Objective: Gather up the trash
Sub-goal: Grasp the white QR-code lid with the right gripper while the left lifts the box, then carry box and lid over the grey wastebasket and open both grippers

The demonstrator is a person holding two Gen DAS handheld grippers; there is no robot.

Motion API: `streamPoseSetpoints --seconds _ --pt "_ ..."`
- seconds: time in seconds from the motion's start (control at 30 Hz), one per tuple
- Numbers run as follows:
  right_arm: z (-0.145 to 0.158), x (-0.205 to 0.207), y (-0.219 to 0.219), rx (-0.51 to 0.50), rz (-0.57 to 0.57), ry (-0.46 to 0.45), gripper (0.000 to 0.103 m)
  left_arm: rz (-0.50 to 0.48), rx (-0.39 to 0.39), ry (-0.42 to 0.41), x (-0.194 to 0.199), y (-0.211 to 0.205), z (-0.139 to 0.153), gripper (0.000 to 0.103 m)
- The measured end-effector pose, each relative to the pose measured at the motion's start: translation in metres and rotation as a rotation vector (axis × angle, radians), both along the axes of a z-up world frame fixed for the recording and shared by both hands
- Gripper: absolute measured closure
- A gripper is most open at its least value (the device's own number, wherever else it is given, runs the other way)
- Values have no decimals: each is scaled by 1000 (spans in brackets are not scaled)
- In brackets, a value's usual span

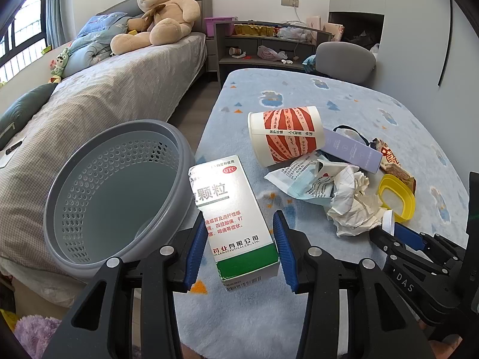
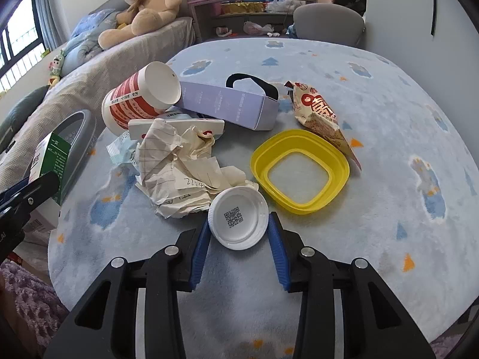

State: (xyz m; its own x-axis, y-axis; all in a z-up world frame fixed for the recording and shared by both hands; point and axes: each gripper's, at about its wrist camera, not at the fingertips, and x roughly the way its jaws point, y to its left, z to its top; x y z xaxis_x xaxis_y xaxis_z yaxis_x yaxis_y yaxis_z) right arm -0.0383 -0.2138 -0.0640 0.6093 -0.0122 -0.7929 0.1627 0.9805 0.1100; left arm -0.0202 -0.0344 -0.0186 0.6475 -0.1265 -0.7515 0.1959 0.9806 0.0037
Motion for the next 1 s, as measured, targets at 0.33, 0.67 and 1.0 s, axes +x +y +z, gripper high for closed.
streamPoseSetpoints --seconds 0.33,0.67,1.0 --pt "12 -17 7 18 12 -13 65 3 -17 -16 -5 13 8 60" --pt "49 -12 53 74 132 -85 65 75 -66 -55 -10 70 41 60" --pt "74 37 124 120 328 -121 65 199 -7 -84 16 145 56 60"
